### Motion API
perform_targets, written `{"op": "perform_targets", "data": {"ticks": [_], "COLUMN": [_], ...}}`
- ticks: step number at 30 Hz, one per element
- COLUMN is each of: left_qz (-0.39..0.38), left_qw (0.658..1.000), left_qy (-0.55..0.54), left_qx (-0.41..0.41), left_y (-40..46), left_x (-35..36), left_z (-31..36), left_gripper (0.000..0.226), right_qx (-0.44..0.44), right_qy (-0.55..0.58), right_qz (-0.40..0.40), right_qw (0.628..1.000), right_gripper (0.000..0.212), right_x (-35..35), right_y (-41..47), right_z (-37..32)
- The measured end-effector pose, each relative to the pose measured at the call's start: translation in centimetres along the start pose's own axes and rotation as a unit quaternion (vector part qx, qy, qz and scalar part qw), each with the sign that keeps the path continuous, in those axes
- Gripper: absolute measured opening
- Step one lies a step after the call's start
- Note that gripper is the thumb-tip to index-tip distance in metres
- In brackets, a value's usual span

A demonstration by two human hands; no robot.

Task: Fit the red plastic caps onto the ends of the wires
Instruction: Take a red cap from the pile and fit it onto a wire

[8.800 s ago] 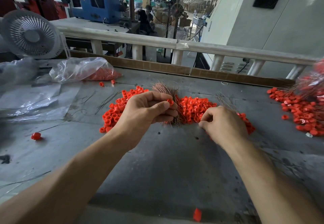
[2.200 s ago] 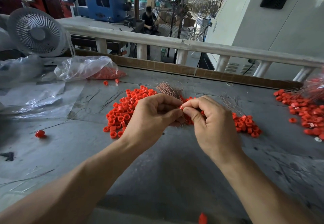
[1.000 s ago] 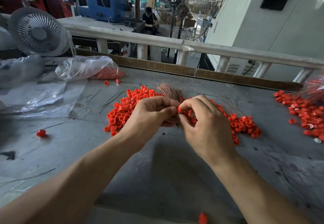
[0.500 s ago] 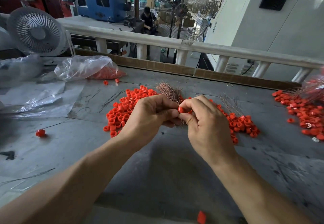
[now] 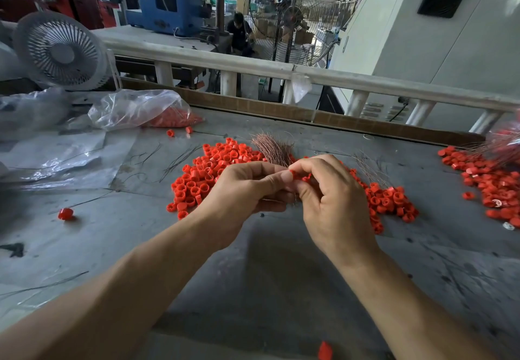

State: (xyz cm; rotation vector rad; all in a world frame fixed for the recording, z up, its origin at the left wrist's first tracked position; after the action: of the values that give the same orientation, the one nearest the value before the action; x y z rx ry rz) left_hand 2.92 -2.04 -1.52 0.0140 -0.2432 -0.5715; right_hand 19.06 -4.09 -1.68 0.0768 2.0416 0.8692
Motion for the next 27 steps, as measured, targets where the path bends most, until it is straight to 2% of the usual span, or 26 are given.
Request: {"op": "perform_targets", "data": {"ticks": [3,7,12,16,22,27], "left_qz": [-0.002,0.019,0.042,0.045,0.039,0.027], "left_qw": [1.000,1.000,0.998,0.998,0.997,0.998], "left_qy": [-0.007,0.012,0.041,0.053,0.068,0.046], "left_qx": [-0.009,-0.006,-0.005,-0.005,-0.010,-0.021], "left_y": [0.01,-0.07,-0.37,-0.51,-0.58,-0.58], "left_x": [0.18,0.01,-0.04,0.03,-0.04,0.06], "left_z": [-0.12,-0.04,0.41,0.56,0.57,0.44], "left_gripper": [0.035,0.017,0.012,0.008,0.016,0.021], "right_qx": [-0.003,-0.012,-0.034,-0.032,-0.032,-0.026], "right_qy": [-0.010,-0.046,-0.089,-0.055,-0.063,-0.057], "right_qz": [0.000,-0.009,-0.017,-0.032,-0.053,-0.047], "right_qw": [1.000,0.999,0.995,0.997,0.996,0.997], "right_gripper": [0.010,0.015,0.016,0.015,0.008,0.012], "right_x": [-0.03,-0.19,-0.46,-0.55,-0.55,-0.40], "right_y": [0.05,0.02,0.07,0.02,0.08,-0.01], "right_z": [-0.10,-0.42,-0.99,-0.75,-0.89,-0.58]}}
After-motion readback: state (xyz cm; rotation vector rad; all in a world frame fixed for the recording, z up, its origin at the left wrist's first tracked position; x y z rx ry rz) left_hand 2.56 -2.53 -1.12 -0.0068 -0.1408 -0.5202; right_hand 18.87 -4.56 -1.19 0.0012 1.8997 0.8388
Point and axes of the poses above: each hand's wrist, its own y-axis towards the middle knuckle, its own x-axis out of the palm, z = x × y, the point moved 1 cm from there along y, towards the middle knuckle, and after that the axes turned 14 degrees about -z, right-handed, at the moved point
